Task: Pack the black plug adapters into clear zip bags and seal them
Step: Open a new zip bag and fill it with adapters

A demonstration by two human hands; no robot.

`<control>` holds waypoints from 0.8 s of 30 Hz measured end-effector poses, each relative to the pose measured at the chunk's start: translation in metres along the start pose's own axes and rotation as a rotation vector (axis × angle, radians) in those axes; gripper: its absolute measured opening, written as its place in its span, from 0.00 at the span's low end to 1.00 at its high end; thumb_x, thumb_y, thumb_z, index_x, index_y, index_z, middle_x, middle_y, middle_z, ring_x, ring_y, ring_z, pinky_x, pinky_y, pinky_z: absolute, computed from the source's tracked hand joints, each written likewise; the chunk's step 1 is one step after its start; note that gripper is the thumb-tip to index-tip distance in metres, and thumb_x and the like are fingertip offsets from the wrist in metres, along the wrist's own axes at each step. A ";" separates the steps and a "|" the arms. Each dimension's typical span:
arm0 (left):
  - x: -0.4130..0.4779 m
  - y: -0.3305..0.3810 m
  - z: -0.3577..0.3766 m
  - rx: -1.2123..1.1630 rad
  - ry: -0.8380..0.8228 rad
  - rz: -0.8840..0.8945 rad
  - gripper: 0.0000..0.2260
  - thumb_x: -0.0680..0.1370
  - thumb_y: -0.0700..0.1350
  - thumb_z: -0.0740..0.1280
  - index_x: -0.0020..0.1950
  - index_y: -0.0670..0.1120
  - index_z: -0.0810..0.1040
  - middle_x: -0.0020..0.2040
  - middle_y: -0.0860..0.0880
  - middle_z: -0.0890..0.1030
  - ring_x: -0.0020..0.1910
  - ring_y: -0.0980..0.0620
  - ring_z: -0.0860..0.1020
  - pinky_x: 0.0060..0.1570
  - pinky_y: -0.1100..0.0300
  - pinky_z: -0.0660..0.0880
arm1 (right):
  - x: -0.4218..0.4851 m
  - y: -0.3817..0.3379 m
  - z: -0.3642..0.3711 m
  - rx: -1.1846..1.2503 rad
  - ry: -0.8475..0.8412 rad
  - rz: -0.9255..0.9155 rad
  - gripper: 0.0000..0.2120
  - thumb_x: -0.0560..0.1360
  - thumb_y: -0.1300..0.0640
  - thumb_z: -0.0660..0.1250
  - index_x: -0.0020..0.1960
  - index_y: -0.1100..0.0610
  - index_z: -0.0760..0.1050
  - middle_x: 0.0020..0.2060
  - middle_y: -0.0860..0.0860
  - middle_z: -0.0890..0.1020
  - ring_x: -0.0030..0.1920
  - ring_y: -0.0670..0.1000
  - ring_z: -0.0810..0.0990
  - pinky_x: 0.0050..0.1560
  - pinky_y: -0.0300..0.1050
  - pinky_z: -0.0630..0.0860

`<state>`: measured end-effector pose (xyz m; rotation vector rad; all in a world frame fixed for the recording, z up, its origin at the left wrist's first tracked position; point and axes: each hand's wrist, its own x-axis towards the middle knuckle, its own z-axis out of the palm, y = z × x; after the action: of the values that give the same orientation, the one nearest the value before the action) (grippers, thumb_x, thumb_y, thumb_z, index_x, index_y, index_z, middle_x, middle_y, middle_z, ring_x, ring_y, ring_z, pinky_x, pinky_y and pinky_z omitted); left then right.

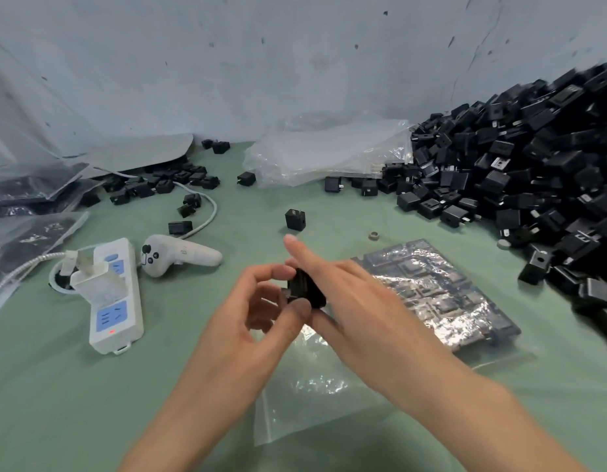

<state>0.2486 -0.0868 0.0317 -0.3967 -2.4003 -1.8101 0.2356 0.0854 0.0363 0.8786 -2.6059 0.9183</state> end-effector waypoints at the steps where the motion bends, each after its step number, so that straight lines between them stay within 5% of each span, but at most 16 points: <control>1: 0.000 -0.001 -0.001 -0.007 0.004 0.003 0.14 0.71 0.58 0.72 0.55 0.62 0.76 0.49 0.53 0.82 0.47 0.51 0.82 0.49 0.58 0.77 | 0.000 -0.001 0.001 -0.019 0.027 -0.029 0.35 0.82 0.55 0.64 0.81 0.42 0.48 0.67 0.40 0.75 0.65 0.41 0.65 0.63 0.35 0.60; 5: -0.004 -0.002 -0.009 -0.011 -0.008 0.029 0.17 0.71 0.60 0.69 0.58 0.61 0.75 0.53 0.52 0.83 0.52 0.49 0.81 0.53 0.51 0.76 | -0.003 -0.009 0.005 -0.025 0.056 -0.099 0.36 0.80 0.53 0.65 0.81 0.45 0.48 0.66 0.37 0.68 0.62 0.43 0.68 0.63 0.35 0.58; 8: -0.004 -0.011 -0.023 0.062 0.059 0.020 0.18 0.71 0.61 0.66 0.60 0.61 0.76 0.51 0.54 0.84 0.50 0.53 0.82 0.52 0.64 0.75 | -0.003 -0.006 0.001 -0.069 0.096 -0.062 0.35 0.80 0.46 0.65 0.81 0.47 0.51 0.66 0.40 0.70 0.61 0.43 0.69 0.62 0.32 0.57; 14: -0.008 -0.044 -0.062 0.243 0.186 -0.191 0.15 0.68 0.66 0.73 0.51 0.66 0.75 0.45 0.60 0.84 0.42 0.54 0.81 0.46 0.64 0.74 | -0.006 0.018 -0.016 -0.171 0.147 0.054 0.16 0.81 0.55 0.59 0.65 0.49 0.79 0.60 0.44 0.82 0.61 0.51 0.76 0.64 0.51 0.71; 19: -0.016 -0.052 -0.059 0.387 0.078 -0.175 0.17 0.67 0.66 0.68 0.54 0.65 0.75 0.48 0.63 0.83 0.46 0.66 0.79 0.44 0.76 0.69 | -0.007 0.023 -0.014 -0.235 -0.011 0.109 0.17 0.81 0.51 0.57 0.66 0.43 0.78 0.63 0.39 0.79 0.65 0.46 0.72 0.68 0.44 0.64; 24: -0.017 -0.052 -0.043 0.490 -0.001 -0.096 0.19 0.69 0.72 0.65 0.52 0.63 0.78 0.51 0.65 0.79 0.57 0.62 0.75 0.59 0.58 0.71 | -0.009 0.021 -0.006 -0.250 -0.116 0.099 0.17 0.83 0.50 0.57 0.70 0.39 0.73 0.66 0.36 0.74 0.69 0.42 0.66 0.70 0.34 0.52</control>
<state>0.2475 -0.1436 -0.0087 -0.2314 -2.7820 -1.1787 0.2299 0.1063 0.0266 0.7637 -2.8059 0.5608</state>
